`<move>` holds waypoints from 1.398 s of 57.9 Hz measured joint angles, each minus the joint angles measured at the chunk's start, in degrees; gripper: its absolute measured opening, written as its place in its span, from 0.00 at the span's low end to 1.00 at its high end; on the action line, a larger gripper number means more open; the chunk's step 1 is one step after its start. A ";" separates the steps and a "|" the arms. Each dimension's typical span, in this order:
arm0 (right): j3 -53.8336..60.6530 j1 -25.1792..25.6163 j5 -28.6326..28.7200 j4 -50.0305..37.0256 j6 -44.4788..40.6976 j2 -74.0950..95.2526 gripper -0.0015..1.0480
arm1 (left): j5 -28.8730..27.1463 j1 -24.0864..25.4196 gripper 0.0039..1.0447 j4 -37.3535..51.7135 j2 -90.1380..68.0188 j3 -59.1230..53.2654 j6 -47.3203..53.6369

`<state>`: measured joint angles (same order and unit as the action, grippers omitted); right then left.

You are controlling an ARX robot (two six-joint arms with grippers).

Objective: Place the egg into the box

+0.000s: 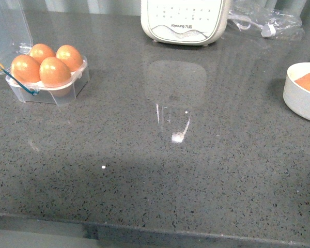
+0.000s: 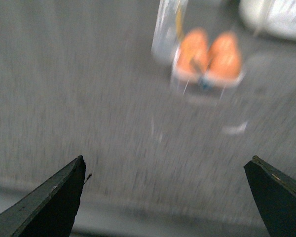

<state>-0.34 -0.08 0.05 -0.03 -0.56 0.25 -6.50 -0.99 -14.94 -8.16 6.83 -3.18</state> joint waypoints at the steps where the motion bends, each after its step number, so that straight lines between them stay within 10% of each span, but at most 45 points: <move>1: 0.00 0.00 0.00 0.00 0.00 0.00 0.93 | -0.07 0.17 0.94 -2.16 -1.38 0.72 -0.31; 21: 0.00 -0.02 0.00 0.00 0.00 0.00 0.93 | 3.52 4.79 0.94 2.34 -7.23 3.78 -1.33; 49: 0.00 0.00 0.00 0.00 0.00 0.00 0.93 | 12.81 18.01 0.94 43.82 -57.72 20.98 5.68; 81: 0.00 -0.02 0.00 0.00 0.00 0.00 0.93 | 12.09 15.32 0.94 42.91 -85.88 43.41 7.87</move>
<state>-0.34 -0.10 0.05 -0.03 -0.56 0.25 5.58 14.33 27.97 -94.04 50.24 4.69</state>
